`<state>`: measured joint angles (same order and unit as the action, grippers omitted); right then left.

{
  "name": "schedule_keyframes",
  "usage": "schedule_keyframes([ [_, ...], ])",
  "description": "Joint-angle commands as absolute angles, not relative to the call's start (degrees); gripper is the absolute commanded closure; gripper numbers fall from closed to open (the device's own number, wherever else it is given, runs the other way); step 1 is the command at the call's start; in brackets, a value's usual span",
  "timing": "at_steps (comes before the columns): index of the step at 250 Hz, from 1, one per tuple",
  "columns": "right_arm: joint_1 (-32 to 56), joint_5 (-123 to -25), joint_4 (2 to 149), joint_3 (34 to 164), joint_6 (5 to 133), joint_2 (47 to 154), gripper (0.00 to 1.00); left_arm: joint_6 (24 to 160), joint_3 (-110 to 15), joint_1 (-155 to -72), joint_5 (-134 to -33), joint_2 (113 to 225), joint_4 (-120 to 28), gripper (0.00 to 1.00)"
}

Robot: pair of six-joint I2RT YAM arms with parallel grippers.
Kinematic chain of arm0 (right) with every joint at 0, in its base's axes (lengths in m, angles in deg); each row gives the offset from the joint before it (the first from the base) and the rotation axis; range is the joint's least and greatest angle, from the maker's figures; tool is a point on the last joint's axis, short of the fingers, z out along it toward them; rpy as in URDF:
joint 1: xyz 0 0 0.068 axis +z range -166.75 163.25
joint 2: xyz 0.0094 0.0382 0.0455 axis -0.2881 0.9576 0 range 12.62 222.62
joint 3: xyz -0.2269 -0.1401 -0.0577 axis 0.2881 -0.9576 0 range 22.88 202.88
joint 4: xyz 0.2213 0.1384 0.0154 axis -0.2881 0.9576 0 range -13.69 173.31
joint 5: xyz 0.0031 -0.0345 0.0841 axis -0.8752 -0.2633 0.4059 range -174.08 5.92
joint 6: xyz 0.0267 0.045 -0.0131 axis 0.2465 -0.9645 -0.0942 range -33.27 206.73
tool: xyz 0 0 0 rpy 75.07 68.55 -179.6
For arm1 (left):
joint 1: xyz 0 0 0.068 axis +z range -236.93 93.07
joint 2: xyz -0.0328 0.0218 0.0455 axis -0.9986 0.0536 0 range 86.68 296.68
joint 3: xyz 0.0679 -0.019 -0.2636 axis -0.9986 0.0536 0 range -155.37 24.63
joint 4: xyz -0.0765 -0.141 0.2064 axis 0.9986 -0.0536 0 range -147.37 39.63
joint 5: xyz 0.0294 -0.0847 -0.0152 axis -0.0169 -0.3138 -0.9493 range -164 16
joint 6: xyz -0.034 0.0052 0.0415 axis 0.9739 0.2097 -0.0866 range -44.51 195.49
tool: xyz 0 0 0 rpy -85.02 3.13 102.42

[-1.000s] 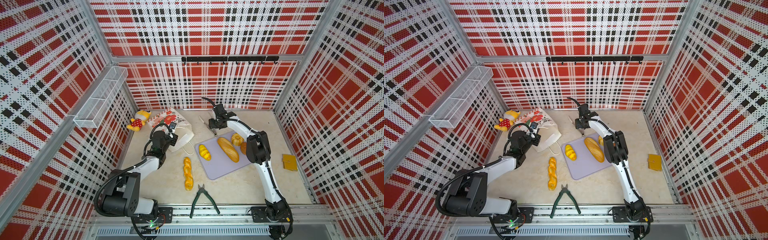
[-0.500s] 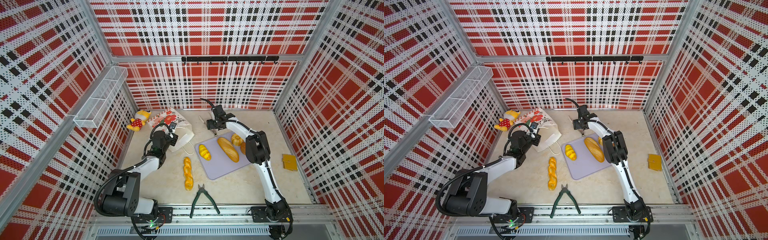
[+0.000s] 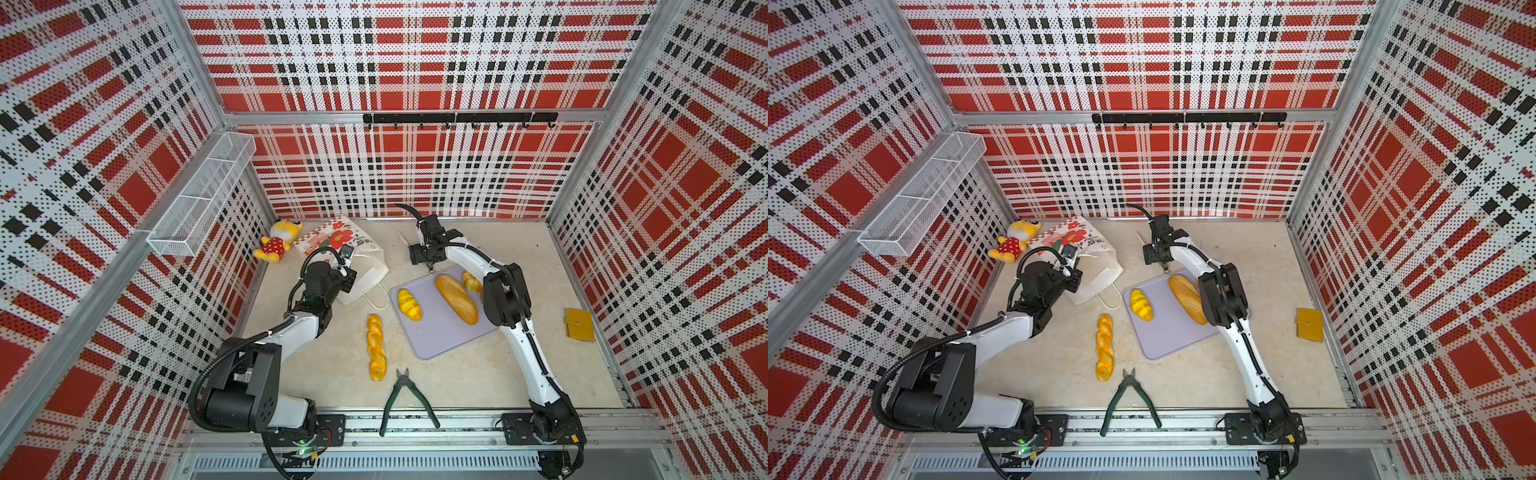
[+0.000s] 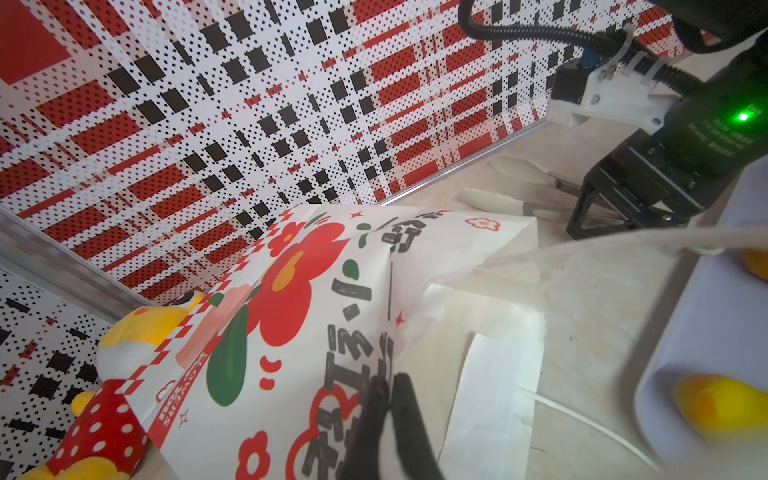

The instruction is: Take the fake bread out of the paper bag

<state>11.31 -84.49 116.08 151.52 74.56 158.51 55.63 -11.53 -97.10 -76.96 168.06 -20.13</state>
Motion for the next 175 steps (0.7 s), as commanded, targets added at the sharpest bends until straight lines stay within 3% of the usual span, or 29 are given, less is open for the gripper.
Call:
schedule_keyframes([
  [1, 11.38, -85.31, 115.70, 153.41, 75.13, 160.27, 0.27, 55.54, -13.42, -97.53, -76.99, 168.67, -20.58, 1.00],
  [83, 11.38, -84.81, 116.17, 156.38, 76.37, 163.05, 0.44, 55.42, -13.52, -97.48, -76.97, 168.91, -20.57, 1.00],
  [120, 11.38, -84.45, 116.01, 156.10, 76.36, 163.27, 0.60, 55.30, -13.47, -97.45, -76.75, 168.79, -20.57, 1.00],
  [141, 11.38, -84.34, 114.72, 153.42, 76.33, 160.87, 0.69, 55.35, -13.42, -97.53, -76.73, 168.83, -20.59, 1.00],
  [175, 11.38, -84.67, 110.48, 144.96, 76.43, 152.71, 0.73, 55.20, -13.42, -97.54, -76.57, 168.73, -20.57, 1.00],
])
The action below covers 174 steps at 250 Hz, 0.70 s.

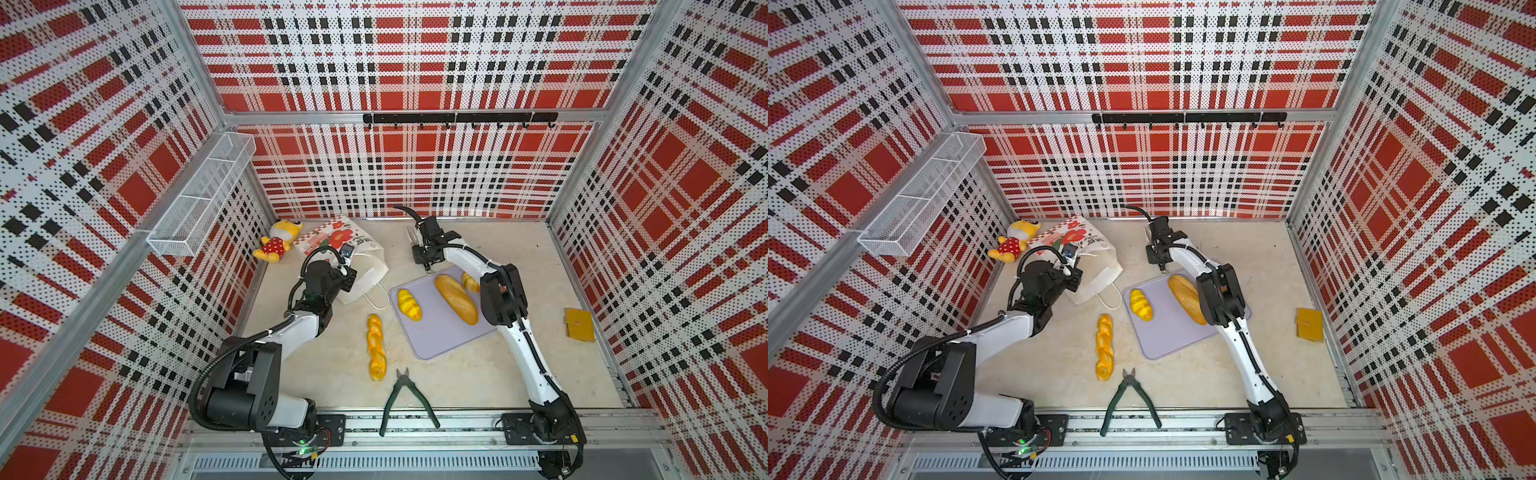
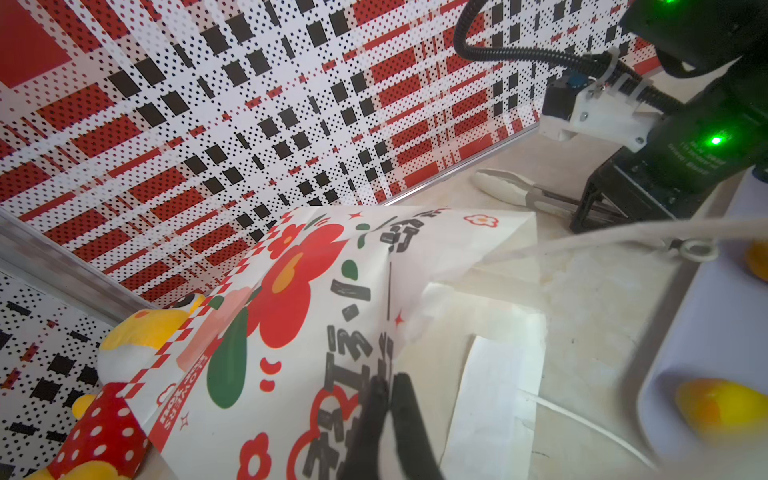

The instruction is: Take the fake bread out of the paper bag

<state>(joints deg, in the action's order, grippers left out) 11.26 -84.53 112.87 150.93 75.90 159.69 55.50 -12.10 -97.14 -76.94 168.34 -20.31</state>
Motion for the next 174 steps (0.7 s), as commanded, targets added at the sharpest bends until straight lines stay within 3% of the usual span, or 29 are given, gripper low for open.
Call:
schedule_keyframes([
  [1, 11.33, -84.64, 110.32, 144.70, 76.48, 152.41, 0.73, 55.24, -13.42, -97.51, -76.56, 168.75, -20.57, 1.00],
  [70, 10.34, -80.06, 111.49, 135.82, 76.11, 139.17, 0.76, 55.33, -13.63, -97.29, -76.64, 168.42, -20.61, 1.00],
  [125, 9.17, -73.74, 120.82, 136.02, 72.76, 134.50, 0.66, 55.37, -13.60, -97.20, -76.61, 168.01, -20.57, 1.00],
  [174, 9.18, -68.79, 125.52, 136.42, 71.87, 131.92, 0.65, 55.27, -13.52, -97.07, -76.46, 167.74, -20.59, 1.00],
])
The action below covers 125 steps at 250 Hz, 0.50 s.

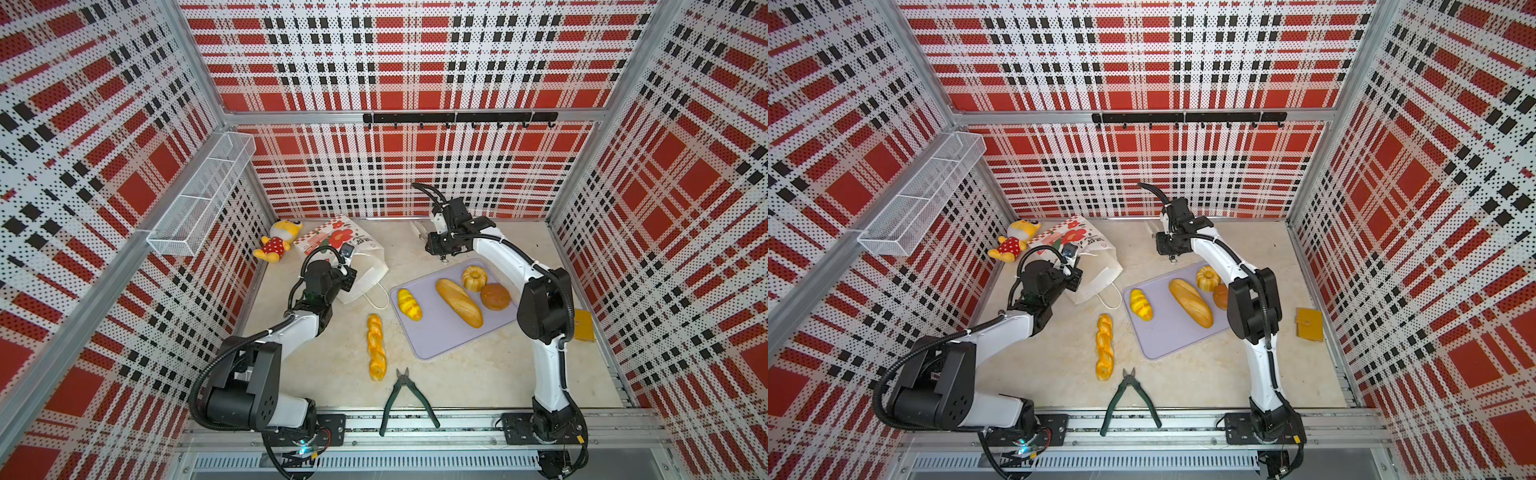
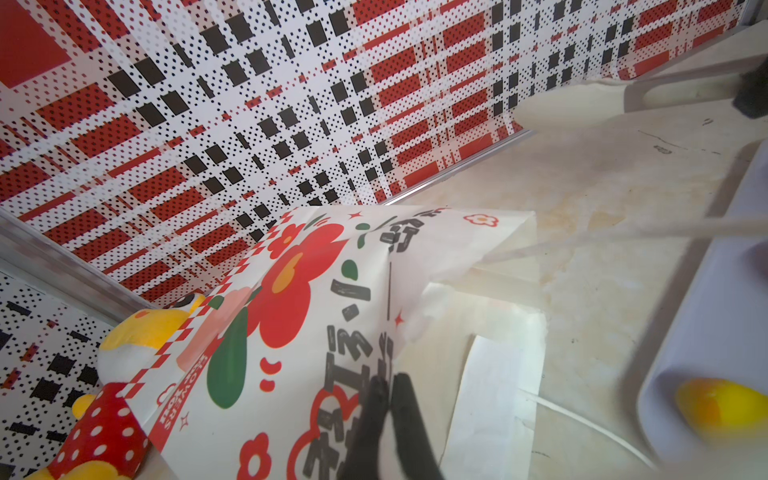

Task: Take the fake bread out of the paper bag
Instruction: 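Move the closed tongs to the bag opening held by the left gripper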

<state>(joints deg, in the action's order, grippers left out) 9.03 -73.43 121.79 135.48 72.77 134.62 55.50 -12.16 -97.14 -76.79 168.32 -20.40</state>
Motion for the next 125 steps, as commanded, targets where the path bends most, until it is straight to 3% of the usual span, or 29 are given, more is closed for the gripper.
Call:
schedule_keyframes([
  [1, 9.18, -68.74, 125.61, 136.48, 71.87, 131.90, 0.65, 55.23, -13.52, -97.10, -76.46, 167.68, -20.63, 1.00],
  [125, 12.21, -62.18, 134.13, 131.45, 71.86, 122.19, 0.62, 55.72, -13.84, -96.33, -77.14, 167.94, -20.64, 1.00],
])
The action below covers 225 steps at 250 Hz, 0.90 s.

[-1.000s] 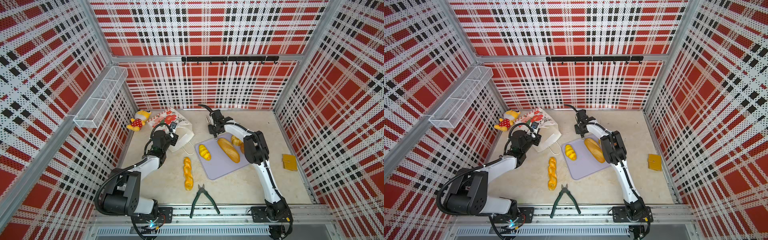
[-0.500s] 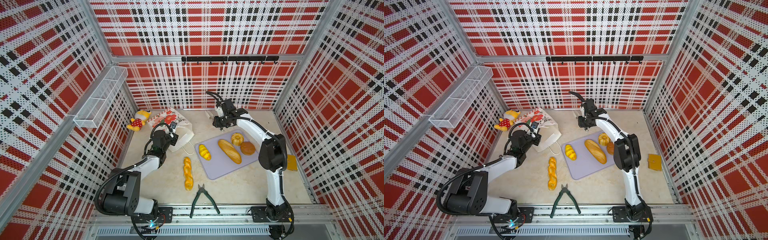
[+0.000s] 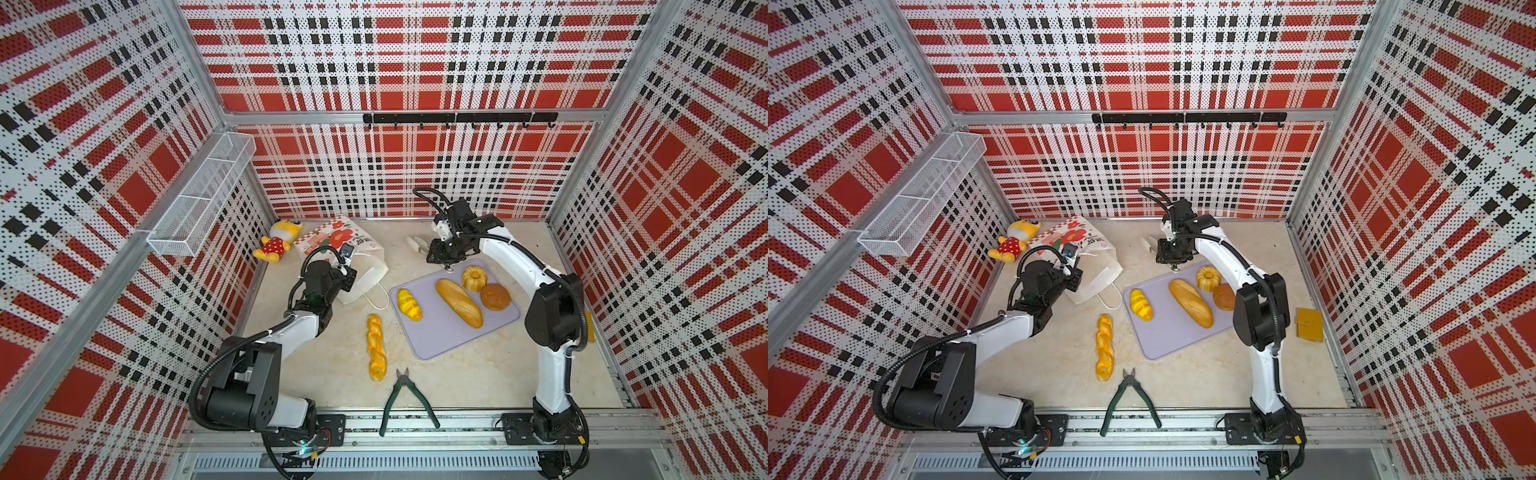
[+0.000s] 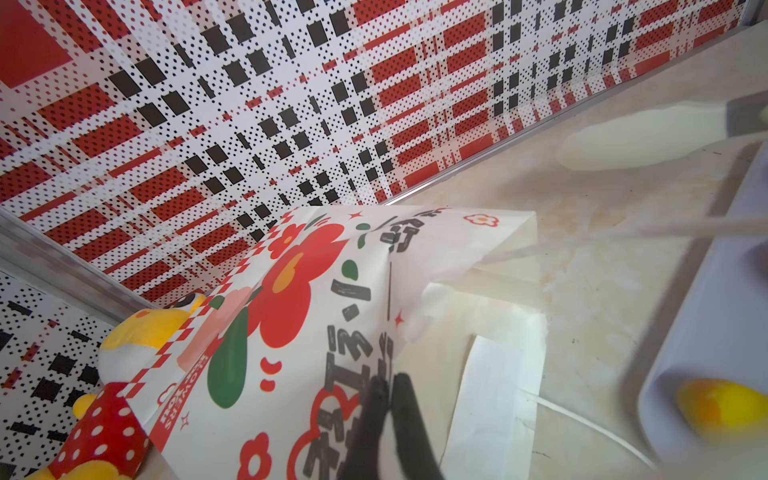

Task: Take the fake bread out of the paper bag
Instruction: 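Move the closed tongs to the bag opening held by the left gripper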

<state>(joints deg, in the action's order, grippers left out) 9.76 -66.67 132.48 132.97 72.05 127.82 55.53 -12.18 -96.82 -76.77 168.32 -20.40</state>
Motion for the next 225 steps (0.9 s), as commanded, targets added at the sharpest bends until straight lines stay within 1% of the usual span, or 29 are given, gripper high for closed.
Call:
schedule_keyframes([
  [1, 12.32, -62.14, 134.18, 131.31, 71.78, 122.07, 0.62, 55.72, -13.81, -96.33, -77.15, 167.96, -20.65, 1.00],
  [26, 15.21, -59.93, 133.20, 126.38, 69.47, 118.87, 0.64, 55.61, -13.77, -96.34, -77.30, 167.96, -20.59, 1.00],
  [82, 20.61, -56.23, 123.84, 111.55, 61.54, 110.34, 0.66, 55.54, -13.69, -96.27, -77.18, 167.80, -20.61, 1.00],
  [123, 24.12, -55.86, 118.19, 106.56, 55.15, 106.98, 0.67, 55.72, -13.75, -96.31, -77.90, 167.94, -20.58, 1.00],
  [153, 26.23, -53.93, 108.42, 105.43, 49.78, 109.04, 0.68, 55.76, -13.77, -96.41, -78.57, 167.76, -20.56, 1.00],
  [168, 26.66, -52.86, 100.78, 104.38, 45.67, 110.71, 0.68, 55.72, -13.69, -96.40, -78.96, 167.63, -20.58, 1.00],
  [200, 26.93, -52.26, 83.40, 102.10, 35.53, 115.81, 0.68, 55.67, -13.38, -96.69, -79.32, 167.61, -20.51, 1.00],
  [225, 27.15, -52.67, 74.84, 103.26, 29.82, 120.45, 0.70, 55.55, -13.16, -96.97, -79.66, 167.27, -20.55, 1.00],
])
